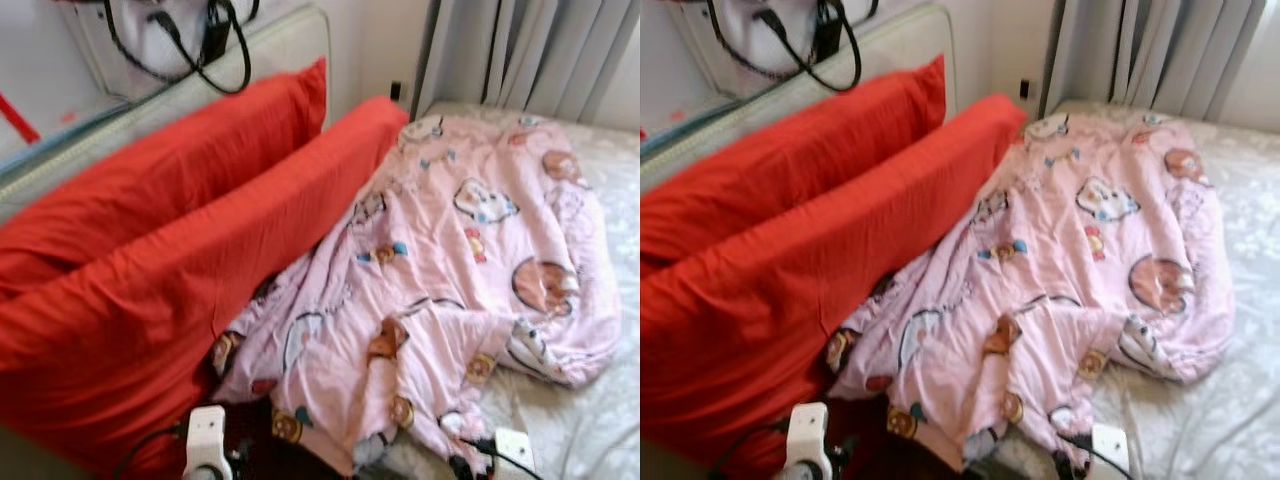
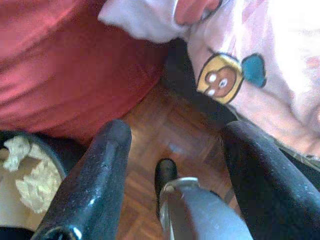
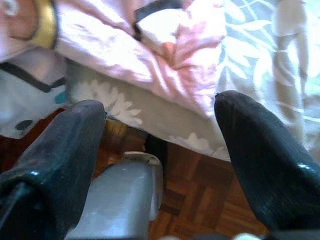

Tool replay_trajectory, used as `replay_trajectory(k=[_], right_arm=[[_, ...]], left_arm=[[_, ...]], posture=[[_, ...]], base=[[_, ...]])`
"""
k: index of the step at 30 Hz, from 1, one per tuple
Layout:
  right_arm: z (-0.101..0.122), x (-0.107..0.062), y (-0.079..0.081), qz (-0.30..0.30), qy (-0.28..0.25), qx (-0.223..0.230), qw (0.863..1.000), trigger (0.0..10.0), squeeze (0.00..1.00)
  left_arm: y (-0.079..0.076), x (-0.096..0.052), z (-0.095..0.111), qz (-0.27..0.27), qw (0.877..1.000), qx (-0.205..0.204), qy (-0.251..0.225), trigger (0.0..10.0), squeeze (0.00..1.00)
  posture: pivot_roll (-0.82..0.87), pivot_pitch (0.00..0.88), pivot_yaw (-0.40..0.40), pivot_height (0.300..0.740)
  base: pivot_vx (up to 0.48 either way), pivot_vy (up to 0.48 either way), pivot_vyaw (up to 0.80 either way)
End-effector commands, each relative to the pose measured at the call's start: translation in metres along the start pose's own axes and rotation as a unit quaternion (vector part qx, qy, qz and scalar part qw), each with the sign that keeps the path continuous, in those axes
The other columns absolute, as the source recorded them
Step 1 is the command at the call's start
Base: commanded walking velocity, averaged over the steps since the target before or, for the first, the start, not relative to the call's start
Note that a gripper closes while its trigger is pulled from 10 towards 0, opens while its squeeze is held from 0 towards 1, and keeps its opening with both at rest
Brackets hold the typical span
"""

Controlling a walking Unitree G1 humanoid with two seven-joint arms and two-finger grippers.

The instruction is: Clean up the room

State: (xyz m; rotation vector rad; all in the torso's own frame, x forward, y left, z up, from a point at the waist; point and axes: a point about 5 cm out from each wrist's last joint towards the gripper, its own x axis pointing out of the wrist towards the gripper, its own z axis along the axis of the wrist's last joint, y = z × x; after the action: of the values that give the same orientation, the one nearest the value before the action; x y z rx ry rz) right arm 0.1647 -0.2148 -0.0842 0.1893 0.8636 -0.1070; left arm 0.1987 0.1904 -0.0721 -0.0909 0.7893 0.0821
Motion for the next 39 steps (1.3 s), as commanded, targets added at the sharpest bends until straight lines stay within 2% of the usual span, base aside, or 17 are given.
replay_trajectory(k=[1,4,7,8,9,10,11,13,14,15,16,19,22,28,30,34,39], right_arm=[[-0.005,-0.001,0.000,-0.004,0.003,0.009,1.000,10.0,0.00],[-0.001,-0.002,0.000,-0.007,-0.025,0.017,1.000,10.0,0.00],[0.006,-0.003,0.000,-0.001,-0.066,0.024,0.998,10.0,0.00],[0.006,-0.003,0.000,-0.001,-0.066,0.024,0.998,10.0,0.00],[0.008,-0.004,-0.001,-0.003,-0.086,0.035,0.996,10.0,0.00],[0.009,-0.004,-0.001,-0.004,-0.089,0.037,0.995,10.0,0.00],[0.010,-0.004,-0.001,0.000,-0.097,0.042,0.994,10.0,0.00],[0.010,-0.005,-0.001,0.001,-0.100,0.044,0.994,10.0,0.00],[0.059,0.003,0.013,0.025,-0.190,0.028,0.981,10.0,0.00],[0.074,0.004,0.018,0.032,-0.218,0.024,0.975,10.0,0.00],[0.082,0.004,0.020,0.036,-0.233,0.023,0.971,10.0,0.00],[0.084,0.002,0.019,0.035,-0.251,0.024,0.967,10.0,0.00],[0.094,-0.004,0.020,0.051,-0.296,0.016,0.954,10.0,0.00],[0.090,-0.007,0.021,0.065,-0.307,0.001,0.950,10.0,0.00],[0.089,-0.009,0.024,0.070,-0.316,-0.004,0.946,10.0,0.00],[0.087,-0.010,0.024,0.059,-0.323,-0.004,0.945,10.0,0.00],[0.082,-0.008,0.022,0.033,-0.301,-0.014,0.953,10.0,0.00]], left_arm=[[0.001,-0.001,-0.002,0.001,1.000,-0.009,-0.001,10.0,0.00],[-0.001,0.002,0.014,-0.006,0.999,-0.025,-0.036,10.0,0.00],[0.000,0.005,0.041,-0.019,0.993,-0.047,-0.103,10.0,0.00],[0.000,0.005,0.041,-0.019,0.993,-0.047,-0.103,10.0,0.00],[-0.001,0.005,0.061,-0.035,0.987,-0.040,-0.152,10.0,0.00],[-0.001,0.005,0.064,-0.037,0.986,-0.038,-0.158,10.0,0.00],[0.000,0.003,0.074,-0.043,0.980,-0.045,-0.188,10.0,0.00],[0.000,0.002,0.076,-0.045,0.978,-0.047,-0.196,10.0,0.00],[0.000,-0.001,0.082,-0.051,0.972,-0.047,-0.224,10.0,0.00],[0.000,-0.003,0.084,-0.053,0.970,-0.044,-0.234,10.0,0.00],[-0.001,-0.004,0.084,-0.053,0.968,-0.043,-0.240,10.0,0.00],[-0.003,-0.009,0.085,-0.063,0.963,-0.026,-0.260,10.0,0.00],[-0.006,-0.018,0.088,-0.075,0.953,-0.023,-0.292,10.0,0.00],[-0.009,-0.029,0.105,-0.079,0.939,-0.018,-0.334,10.0,0.00],[-0.009,-0.031,0.110,-0.076,0.935,-0.028,-0.344,10.0,0.00],[-0.014,-0.033,0.110,-0.089,0.935,-0.023,-0.342,10.0,0.00],[-0.017,-0.033,0.110,-0.095,0.937,-0.024,-0.334,10.0,0.00]], posture=[[0.07,0.080,0.038,0.740],[0.07,0.082,0.035,0.740],[0.07,0.085,0.034,0.740],[0.07,0.085,0.034,0.740],[0.07,0.085,0.032,0.740],[0.07,0.085,0.032,0.740],[0.07,0.085,0.028,0.740],[0.07,0.085,0.028,0.740],[0.07,0.085,0.028,0.740],[0.07,0.087,0.024,0.740],[0.07,0.087,0.024,0.740],[0.07,0.083,0.023,0.740],[0.06,0.078,0.024,0.740],[0.06,0.052,0.025,0.740],[0.05,0.041,0.033,0.740],[0.04,0.018,0.042,0.740],[0.04,0.009,0.048,0.735]], base=[[0.000,0.000,0.00],[0.000,0.000,0.00],[0.000,0.000,0.00],[0.000,0.000,0.00],[0.000,0.000,0.00],[0.000,0.000,0.00],[0.000,0.000,0.00],[0.000,0.000,0.00],[0.000,0.000,0.00],[0.000,0.000,0.00],[0.000,0.000,0.00],[0.000,0.000,0.00],[0.000,0.000,0.00],[0.000,0.000,0.00],[0.000,0.000,0.00],[0.000,0.000,0.00],[0.000,0.000,0.00]])
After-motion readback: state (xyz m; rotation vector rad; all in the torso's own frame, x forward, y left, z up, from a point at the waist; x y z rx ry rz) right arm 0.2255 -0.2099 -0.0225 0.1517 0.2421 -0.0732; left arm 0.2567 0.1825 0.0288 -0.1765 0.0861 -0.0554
